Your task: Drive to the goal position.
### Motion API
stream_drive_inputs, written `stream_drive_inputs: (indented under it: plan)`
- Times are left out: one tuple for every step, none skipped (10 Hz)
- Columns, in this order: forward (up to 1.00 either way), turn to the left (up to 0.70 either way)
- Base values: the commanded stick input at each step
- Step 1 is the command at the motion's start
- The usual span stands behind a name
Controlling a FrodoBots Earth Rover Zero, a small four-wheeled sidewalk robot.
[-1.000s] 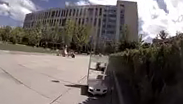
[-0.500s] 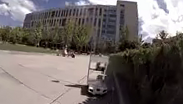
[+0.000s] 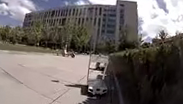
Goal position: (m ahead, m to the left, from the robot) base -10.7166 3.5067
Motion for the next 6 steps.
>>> stream_drive_inputs:
  plan:
    - [0.7, 0.0]
    - [0.7, 0.0]
    - [0.7, 0.01]
    - [0.7, 0.15]
    - [0.7, 0.34]
    - [0.7, 0.21]
